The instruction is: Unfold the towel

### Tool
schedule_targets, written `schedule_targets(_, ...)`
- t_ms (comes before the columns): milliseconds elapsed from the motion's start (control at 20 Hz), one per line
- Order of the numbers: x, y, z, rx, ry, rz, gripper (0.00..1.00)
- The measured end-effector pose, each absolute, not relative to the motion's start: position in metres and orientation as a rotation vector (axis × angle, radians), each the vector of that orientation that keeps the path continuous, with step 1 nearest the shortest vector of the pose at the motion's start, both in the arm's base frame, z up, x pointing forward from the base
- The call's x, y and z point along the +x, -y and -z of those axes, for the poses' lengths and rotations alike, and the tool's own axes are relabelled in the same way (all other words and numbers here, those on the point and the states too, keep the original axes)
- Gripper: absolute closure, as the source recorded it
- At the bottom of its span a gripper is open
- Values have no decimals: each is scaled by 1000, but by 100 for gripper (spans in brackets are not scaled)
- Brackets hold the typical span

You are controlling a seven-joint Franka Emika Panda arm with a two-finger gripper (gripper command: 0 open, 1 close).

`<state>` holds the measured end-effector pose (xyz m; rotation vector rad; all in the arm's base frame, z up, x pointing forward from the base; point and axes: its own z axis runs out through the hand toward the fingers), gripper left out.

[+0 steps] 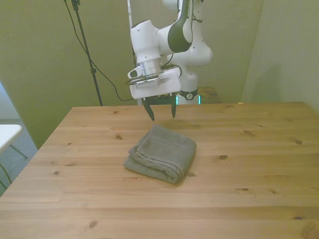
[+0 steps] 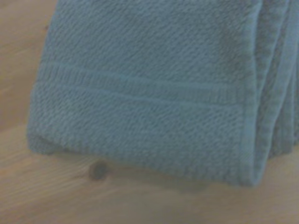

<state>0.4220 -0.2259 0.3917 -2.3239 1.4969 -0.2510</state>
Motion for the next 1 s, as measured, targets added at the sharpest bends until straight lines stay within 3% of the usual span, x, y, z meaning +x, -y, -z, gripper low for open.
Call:
schedule_targets(450, 442, 255, -371, -2250, -1371, 295, 0)
schedule_targets(1000, 442, 253, -370, -2220, -1282, 296, 0)
